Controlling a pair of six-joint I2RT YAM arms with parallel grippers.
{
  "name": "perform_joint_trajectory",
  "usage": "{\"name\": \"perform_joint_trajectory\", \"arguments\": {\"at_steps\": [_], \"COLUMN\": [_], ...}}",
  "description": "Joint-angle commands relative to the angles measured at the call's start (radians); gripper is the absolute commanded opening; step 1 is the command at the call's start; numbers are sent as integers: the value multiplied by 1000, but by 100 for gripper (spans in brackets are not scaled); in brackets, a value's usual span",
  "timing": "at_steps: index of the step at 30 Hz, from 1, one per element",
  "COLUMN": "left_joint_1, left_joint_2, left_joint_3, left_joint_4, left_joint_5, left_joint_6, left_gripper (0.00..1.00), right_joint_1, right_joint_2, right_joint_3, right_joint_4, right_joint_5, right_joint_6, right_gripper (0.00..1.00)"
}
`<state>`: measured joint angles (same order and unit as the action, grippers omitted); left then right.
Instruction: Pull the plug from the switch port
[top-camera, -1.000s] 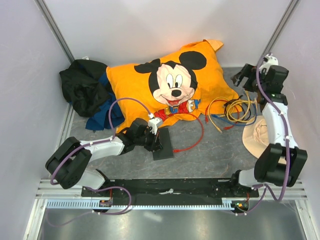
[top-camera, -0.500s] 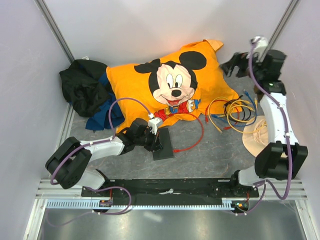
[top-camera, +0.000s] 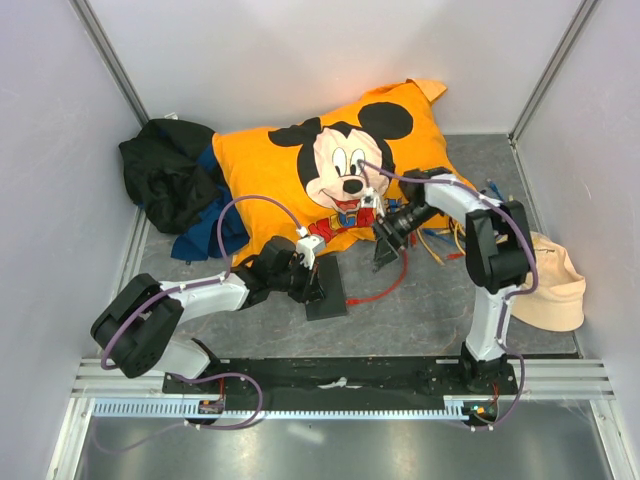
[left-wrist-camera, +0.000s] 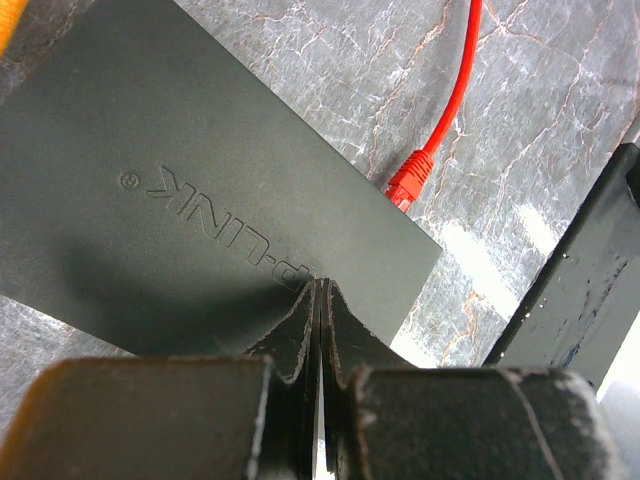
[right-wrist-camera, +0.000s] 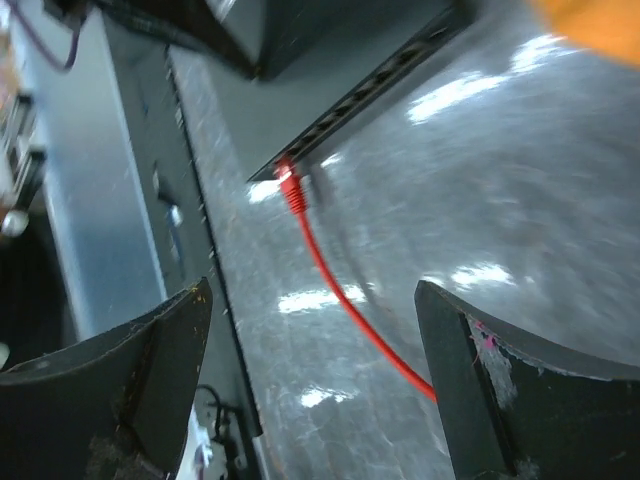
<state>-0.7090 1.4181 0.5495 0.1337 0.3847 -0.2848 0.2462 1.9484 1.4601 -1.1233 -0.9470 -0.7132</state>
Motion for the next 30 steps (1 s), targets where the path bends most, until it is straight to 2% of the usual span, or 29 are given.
{"name": "perform_joint_trajectory", "arguments": {"at_steps": [1, 9, 16, 20, 30], "left_joint_1": [0, 0, 2, 2, 2], "left_joint_2": [5, -8, -8, -7, -4], "left_joint_3": [-33, -39, -39, -39, -37], "left_joint_4": [-80, -75, -77, -75, -74], "left_joint_5": [-37, -43, -44, -38, -38], "left_joint_6": [47, 49, 50, 50, 50], "left_gripper": [2, 2, 2, 2, 2], "right_joint_1": [88, 183, 242, 265, 277], "right_joint_2": [59, 208, 268, 305, 379], "right_joint_3": [23, 11, -4, 11, 46], "right_joint_4": [-224, -164, 31, 48, 63], "right_joint_5": [-70, -122, -73, -55, -18], "right_joint_6": [-229, -155, 63, 107, 159], "right_gripper": [88, 75, 75, 72, 55]}}
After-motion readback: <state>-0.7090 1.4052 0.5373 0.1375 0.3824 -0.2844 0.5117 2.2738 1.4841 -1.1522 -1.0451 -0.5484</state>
